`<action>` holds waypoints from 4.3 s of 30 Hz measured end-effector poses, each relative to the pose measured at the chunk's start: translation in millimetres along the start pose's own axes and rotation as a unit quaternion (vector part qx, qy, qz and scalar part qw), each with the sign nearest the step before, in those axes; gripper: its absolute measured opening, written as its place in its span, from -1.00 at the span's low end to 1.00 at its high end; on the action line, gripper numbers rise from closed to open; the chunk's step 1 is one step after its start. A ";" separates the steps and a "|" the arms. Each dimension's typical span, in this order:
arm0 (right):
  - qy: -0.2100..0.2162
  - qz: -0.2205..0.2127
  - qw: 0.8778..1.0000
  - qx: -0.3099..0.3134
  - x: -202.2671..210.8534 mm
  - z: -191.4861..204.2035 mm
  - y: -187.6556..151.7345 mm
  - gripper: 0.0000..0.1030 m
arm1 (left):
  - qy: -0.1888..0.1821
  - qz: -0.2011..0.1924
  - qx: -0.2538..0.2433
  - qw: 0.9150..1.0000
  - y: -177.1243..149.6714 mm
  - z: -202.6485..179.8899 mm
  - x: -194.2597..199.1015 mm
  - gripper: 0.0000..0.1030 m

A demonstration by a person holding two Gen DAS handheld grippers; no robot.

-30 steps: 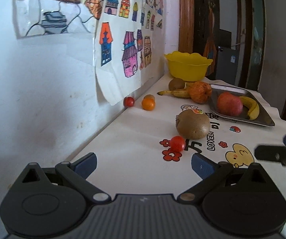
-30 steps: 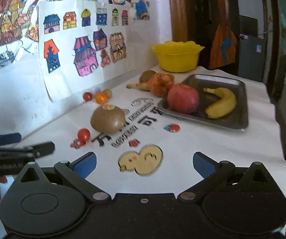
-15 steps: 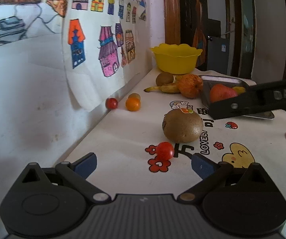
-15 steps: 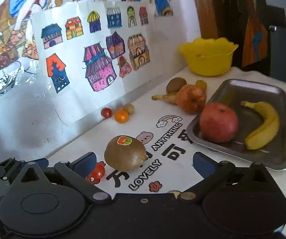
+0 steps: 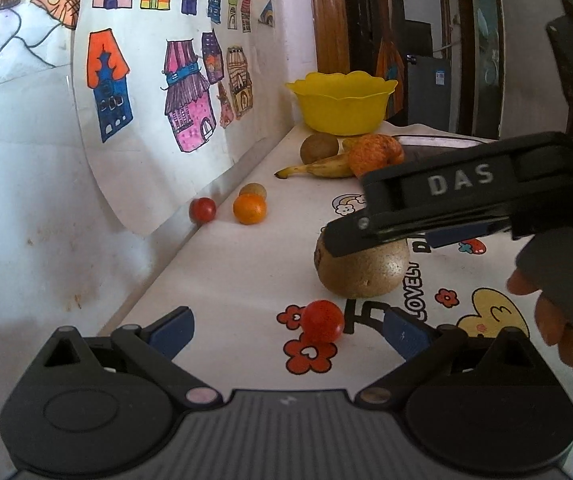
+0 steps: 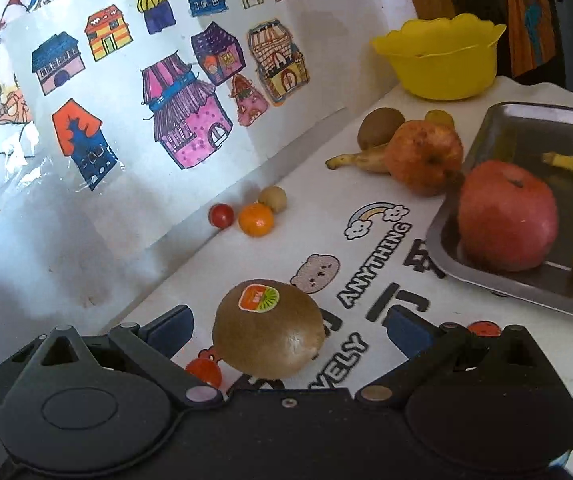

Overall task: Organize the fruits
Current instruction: 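Grasp a cherry tomato with the left gripper while the right grasps the kiwi, then carry the cherry tomato and kiwi over the metal tray with both grippers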

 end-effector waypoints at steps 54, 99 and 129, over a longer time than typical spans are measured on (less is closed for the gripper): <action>-0.019 -0.013 0.995 0.099 -19.3 17.8 -6.1 0.61 | 0.009 0.017 0.025 1.000 -2.9 18.9 -9.5 -0.50; -0.137 -0.106 0.983 0.056 130.2 -73.3 -55.3 0.32 | -0.094 -0.027 -0.013 0.995 50.8 -90.3 11.7 -0.52; -0.164 -0.125 0.978 0.024 117.7 -192.0 -9.0 0.32 | -0.121 -0.064 -0.053 0.989 171.4 -194.2 -66.0 -0.52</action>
Point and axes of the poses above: each gripper's, at about its wrist camera, not at the fingertips, and x roughly against the way its jaws point, z to its left, y to its top, the point moved 10 cm from there along -x, roughly the way its jaws point, and after that the axes turned 13 degrees about z, right-handed, at the moved point
